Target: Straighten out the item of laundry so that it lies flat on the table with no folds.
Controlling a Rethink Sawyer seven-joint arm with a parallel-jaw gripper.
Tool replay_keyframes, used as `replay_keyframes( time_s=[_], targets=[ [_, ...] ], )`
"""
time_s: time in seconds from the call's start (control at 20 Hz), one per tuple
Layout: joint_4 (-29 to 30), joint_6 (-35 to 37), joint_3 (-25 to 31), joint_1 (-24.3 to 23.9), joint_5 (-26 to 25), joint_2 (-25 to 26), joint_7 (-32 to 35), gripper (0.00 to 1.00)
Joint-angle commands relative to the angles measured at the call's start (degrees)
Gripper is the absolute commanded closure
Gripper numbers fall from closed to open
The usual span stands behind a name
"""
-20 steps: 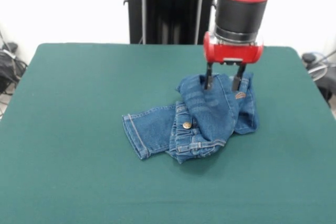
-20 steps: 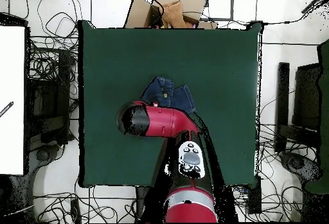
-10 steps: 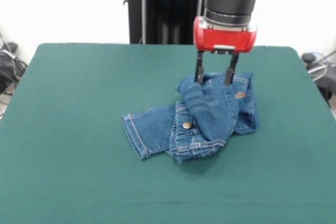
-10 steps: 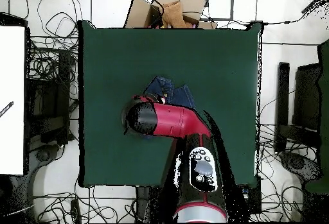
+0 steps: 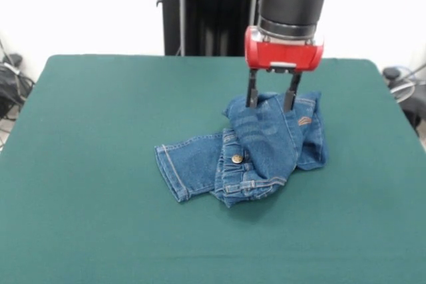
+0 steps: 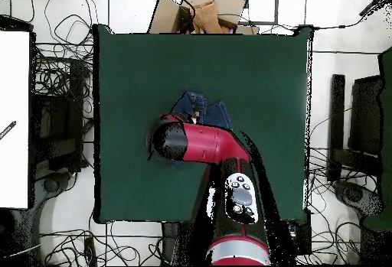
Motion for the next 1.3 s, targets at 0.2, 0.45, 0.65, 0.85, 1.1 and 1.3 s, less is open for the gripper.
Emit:
replay_keyframes(
  time_s=[0.2,0.45,0.65,0.85,1.1,1.3],
  targets=[
    [-2.68,-0.59,1.01,-0.4,0.21,4.55,9.06,0.0],
    [-2.93,0.36,1.29,-1.6,-0.2,4.4,7.82,0.0],
    [-2.45,0.42,1.6,-2.52,-0.83,3.9,6.77,0.0],
    [-2.33,0.24,2.09,-3.28,-0.85,3.61,6.5,0.0],
    [-1.27,1.71,2.82,-4.41,-0.74,1.63,5.84,0.0],
    [-1.1,1.46,3.03,-4.43,-1.27,1.99,5.67,0.0]
  ],
)
